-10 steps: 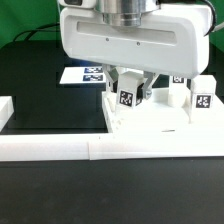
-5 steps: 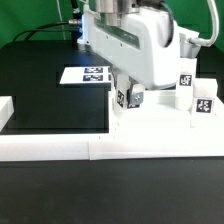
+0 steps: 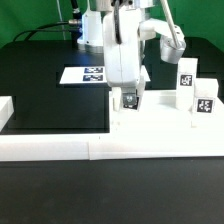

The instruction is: Assemble square table

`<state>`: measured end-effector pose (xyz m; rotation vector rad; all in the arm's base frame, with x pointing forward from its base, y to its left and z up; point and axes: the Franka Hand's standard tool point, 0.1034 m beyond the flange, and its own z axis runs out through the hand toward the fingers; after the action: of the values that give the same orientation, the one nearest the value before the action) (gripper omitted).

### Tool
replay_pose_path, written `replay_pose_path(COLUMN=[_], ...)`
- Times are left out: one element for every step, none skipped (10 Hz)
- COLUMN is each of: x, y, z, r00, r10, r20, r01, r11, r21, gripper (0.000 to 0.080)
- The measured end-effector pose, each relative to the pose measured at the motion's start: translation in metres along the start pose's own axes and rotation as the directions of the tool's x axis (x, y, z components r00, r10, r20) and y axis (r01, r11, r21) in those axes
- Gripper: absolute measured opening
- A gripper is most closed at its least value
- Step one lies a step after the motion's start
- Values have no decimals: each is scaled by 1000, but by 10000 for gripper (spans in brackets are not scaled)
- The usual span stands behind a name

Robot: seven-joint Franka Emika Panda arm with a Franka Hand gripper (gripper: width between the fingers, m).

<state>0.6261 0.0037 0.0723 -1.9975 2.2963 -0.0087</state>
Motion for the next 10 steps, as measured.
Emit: replay_pose_path(x=[-1, -7, -8, -8, -9, -8, -8, -7, -6, -2], y=[0, 0, -1, 0, 0, 0, 0, 0, -1, -3], z=[0, -3, -4, -5, -5, -4, -4, -4, -4, -6], r00=[999, 989, 951, 869, 799, 779, 731, 683, 620, 471], r10=[-43, -151, -310, -495, -600, -626, -683, -731, -784, -882], r20=[0, 1, -5, -16, -16, -17, -18, -18, -16, -24], r01=[43, 151, 310, 495, 600, 626, 682, 730, 784, 881], r11=[999, 989, 951, 869, 800, 780, 731, 683, 620, 471], r21=[0, 3, 2, -7, -10, -13, -15, -17, -19, -31], gripper=[296, 544, 544, 618, 640, 640, 648, 648, 649, 649])
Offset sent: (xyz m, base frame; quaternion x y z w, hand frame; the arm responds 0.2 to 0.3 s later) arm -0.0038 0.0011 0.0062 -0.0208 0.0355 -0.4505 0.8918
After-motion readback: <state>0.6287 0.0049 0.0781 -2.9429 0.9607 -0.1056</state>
